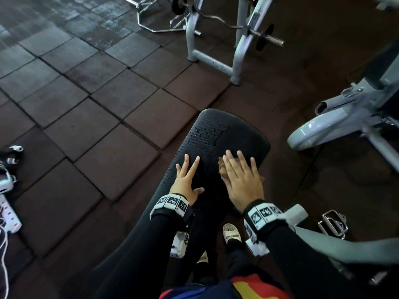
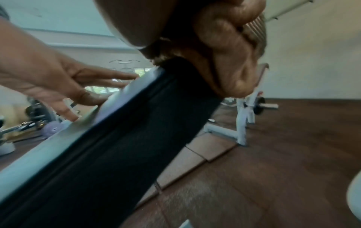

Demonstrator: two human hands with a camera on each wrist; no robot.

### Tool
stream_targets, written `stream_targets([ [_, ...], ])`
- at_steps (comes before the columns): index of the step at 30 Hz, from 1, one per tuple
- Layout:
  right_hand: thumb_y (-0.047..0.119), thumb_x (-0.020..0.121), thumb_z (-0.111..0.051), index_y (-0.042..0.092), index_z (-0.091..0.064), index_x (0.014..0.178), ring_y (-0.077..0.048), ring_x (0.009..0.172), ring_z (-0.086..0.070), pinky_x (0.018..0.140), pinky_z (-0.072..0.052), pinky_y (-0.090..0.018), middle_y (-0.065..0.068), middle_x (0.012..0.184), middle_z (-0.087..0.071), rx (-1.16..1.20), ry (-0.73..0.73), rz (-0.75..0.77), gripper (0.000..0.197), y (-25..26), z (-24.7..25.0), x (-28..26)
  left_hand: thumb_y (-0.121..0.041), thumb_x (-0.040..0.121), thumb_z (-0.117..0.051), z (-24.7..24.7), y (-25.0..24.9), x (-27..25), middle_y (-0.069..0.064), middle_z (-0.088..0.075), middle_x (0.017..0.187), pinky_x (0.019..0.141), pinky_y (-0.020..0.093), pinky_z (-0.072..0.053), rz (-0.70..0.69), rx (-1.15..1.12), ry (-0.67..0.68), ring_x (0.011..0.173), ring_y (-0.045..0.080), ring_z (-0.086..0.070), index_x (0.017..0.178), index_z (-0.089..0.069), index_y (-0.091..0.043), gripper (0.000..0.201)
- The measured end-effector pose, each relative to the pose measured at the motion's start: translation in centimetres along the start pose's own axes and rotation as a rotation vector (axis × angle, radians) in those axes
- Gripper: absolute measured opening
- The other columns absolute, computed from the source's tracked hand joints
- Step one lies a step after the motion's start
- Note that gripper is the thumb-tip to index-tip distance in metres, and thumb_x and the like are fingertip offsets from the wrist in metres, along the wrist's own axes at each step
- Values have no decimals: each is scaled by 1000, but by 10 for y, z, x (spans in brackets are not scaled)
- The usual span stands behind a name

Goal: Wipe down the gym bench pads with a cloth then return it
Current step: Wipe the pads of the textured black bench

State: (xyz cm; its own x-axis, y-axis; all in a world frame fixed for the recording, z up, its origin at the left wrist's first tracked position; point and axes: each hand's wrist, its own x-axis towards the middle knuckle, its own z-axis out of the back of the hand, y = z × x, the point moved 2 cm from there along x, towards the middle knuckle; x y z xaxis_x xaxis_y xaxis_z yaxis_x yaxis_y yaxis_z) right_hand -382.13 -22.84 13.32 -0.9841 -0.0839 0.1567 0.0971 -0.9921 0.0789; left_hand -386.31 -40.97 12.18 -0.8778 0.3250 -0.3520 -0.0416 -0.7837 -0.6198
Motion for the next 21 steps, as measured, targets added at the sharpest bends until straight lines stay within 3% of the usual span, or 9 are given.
stream_targets([
  [6,31,95,-47,6,-6,146,-26,143,-1,115,-13,-43,-11,155,1,322,-70,-295,70,11,-15,-38,-17,84,-70,-1,5,1,-25,30,145,107,36,-34,-17,43,12,142,21,18,137,12,-53,104],
  [8,23,94,-50,7,2,146,-23,143,6,116,-10,-32,-12,154,11,503,-150,-387,75,18,-19,-43,-19,85,-69,-2,6,2,-26,32,143,105,36,-36,-17,59,18,142,20,19,136,14,-54,104],
  [10,19,95,-49,11,9,144,-13,142,6,112,-10,-11,-11,154,15,698,-212,-488,77,22,-26,-49,-20,85,-69,-2,6,2,-27,34,142,102,36,-39,-19,75,25,142,20,19,136,14,-55,104],
  [12,21,96,-45,13,7,147,-13,143,-9,111,-15,-8,-12,156,-3,937,-150,-649,74,23,-36,-55,-22,85,-68,-1,6,1,-27,36,141,99,34,-42,-20,95,21,142,19,19,136,16,-54,104],
  [14,24,96,-43,0,-17,145,-21,135,-35,110,-22,-12,-17,144,-37,1049,-113,-769,60,21,-45,-60,-23,86,-68,-2,6,1,-27,36,141,98,32,-42,-23,109,20,143,20,18,135,18,-54,104],
  [15,24,96,-43,-6,-25,140,-20,129,-42,105,-23,-5,-18,136,-46,1047,-132,-794,55,21,-48,-63,-23,86,-67,-2,6,1,-27,36,142,98,31,-42,-25,110,19,143,20,18,135,19,-53,104],
  [18,22,97,-44,-7,-28,139,-14,122,-44,95,-20,5,-15,132,-50,1030,-229,-811,53,25,-43,-58,-22,86,-67,-2,6,0,-27,36,142,98,30,-42,-35,106,12,143,21,18,135,19,-53,104],
  [20,29,97,-43,-8,-31,138,-20,127,-42,105,-17,-3,-17,135,-47,887,-339,-801,56,16,-38,-46,-22,86,-67,-1,5,0,-27,35,142,99,30,-41,-36,99,14,143,21,17,135,19,-54,104],
  [21,37,96,-39,-7,-30,139,-22,132,-38,112,-17,-13,-19,139,-43,818,-373,-795,62,7,-36,-37,-22,86,-67,-1,5,-1,-26,35,143,99,30,-41,-38,96,14,143,20,18,135,19,-54,104],
])
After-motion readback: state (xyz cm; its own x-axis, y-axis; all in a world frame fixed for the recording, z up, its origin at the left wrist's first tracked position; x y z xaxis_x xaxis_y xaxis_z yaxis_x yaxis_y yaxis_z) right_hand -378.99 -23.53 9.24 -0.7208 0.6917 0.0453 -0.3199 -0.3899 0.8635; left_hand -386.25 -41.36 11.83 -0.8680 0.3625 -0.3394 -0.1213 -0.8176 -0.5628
